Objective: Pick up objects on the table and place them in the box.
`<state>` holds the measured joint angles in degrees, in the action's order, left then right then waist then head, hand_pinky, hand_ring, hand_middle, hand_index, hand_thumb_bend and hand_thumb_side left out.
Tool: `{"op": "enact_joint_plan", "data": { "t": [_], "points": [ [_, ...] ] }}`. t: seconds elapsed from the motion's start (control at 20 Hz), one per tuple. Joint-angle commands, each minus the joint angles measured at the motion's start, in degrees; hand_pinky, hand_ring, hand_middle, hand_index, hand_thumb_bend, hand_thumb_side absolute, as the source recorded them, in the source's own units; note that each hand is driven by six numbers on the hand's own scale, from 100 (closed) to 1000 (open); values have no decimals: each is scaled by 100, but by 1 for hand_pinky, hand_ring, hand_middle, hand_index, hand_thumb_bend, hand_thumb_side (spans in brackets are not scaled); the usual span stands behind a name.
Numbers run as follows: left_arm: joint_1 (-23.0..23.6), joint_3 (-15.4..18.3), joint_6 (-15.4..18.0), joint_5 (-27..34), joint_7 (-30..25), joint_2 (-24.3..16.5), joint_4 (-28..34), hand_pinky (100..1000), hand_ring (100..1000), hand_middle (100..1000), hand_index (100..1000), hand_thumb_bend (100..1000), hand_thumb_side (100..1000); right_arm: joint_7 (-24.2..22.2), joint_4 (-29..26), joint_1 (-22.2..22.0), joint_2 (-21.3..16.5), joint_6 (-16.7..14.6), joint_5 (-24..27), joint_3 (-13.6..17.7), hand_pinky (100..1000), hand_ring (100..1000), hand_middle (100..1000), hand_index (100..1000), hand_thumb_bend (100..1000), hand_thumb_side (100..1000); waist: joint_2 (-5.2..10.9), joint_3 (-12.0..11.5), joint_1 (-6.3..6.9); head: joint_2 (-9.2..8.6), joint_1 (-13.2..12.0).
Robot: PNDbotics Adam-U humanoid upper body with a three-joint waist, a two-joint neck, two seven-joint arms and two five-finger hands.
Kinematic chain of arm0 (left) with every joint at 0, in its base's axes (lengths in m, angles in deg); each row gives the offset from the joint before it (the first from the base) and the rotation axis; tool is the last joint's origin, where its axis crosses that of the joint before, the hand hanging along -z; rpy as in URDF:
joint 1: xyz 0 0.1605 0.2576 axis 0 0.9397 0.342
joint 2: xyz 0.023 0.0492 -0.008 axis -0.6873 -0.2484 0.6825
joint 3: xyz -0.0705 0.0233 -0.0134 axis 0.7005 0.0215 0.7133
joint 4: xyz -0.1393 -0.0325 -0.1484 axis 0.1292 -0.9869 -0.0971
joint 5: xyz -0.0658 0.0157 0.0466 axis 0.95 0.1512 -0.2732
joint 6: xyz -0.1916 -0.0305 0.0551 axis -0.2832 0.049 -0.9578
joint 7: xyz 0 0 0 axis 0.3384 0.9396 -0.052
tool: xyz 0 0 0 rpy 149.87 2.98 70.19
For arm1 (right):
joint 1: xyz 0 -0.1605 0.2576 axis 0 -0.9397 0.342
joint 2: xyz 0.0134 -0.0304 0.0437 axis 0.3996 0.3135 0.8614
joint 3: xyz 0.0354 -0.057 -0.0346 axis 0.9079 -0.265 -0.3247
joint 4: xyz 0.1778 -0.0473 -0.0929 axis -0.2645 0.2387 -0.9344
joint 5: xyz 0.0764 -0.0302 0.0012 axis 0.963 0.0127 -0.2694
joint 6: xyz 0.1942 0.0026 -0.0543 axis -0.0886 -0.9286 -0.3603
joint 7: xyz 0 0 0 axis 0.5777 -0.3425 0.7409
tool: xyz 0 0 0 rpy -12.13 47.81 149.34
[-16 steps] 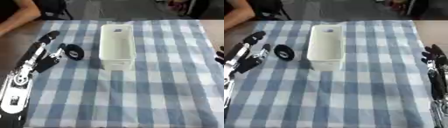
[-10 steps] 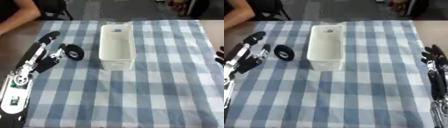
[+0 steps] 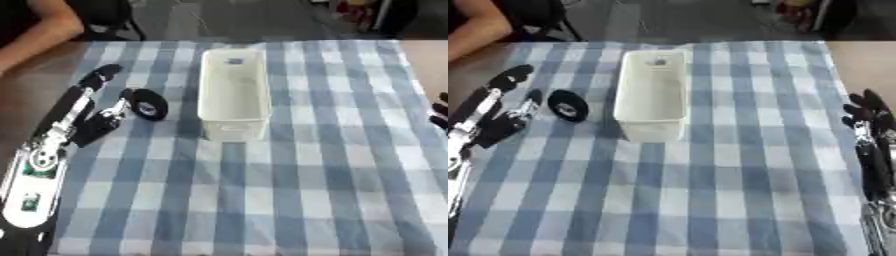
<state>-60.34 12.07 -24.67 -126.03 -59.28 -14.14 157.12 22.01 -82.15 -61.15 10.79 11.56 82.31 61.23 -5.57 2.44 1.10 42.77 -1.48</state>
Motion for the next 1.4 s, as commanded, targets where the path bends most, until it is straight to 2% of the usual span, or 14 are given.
{"op": "enact_joint_plan", "data": {
  "t": [0.05, 0.2, 0.4, 1.4],
  "points": [
    [-125, -123, 32, -613, -143, -397, 15, 1000, 992, 1000, 1000, 893, 801, -14, -71, 33, -66, -8, -7, 15, 871, 875, 866, 973, 100, 712, 45, 21, 9, -75, 30],
    [-219, -367, 162, -1173, -323, -673, -100, 1000, 992, 1000, 1000, 900, 805, -21, -72, 33, -71, -9, -7, 8, 871, 875, 866, 973, 100, 711, 49, 37, 18, -83, 14],
    [-246, -522, 276, -1239, -380, -698, -252, 1000, 992, 1000, 1000, 889, 804, -25, -71, 39, -71, -9, -5, 4, 871, 875, 866, 973, 100, 711, 44, 47, 15, -99, 23],
    [-436, -563, 274, -1441, -334, -792, -342, 1000, 992, 1000, 1000, 849, 788, -29, -68, 35, -74, -8, -5, 3, 871, 875, 865, 973, 100, 712, 45, 61, 21, -108, 20]
  ]
}}
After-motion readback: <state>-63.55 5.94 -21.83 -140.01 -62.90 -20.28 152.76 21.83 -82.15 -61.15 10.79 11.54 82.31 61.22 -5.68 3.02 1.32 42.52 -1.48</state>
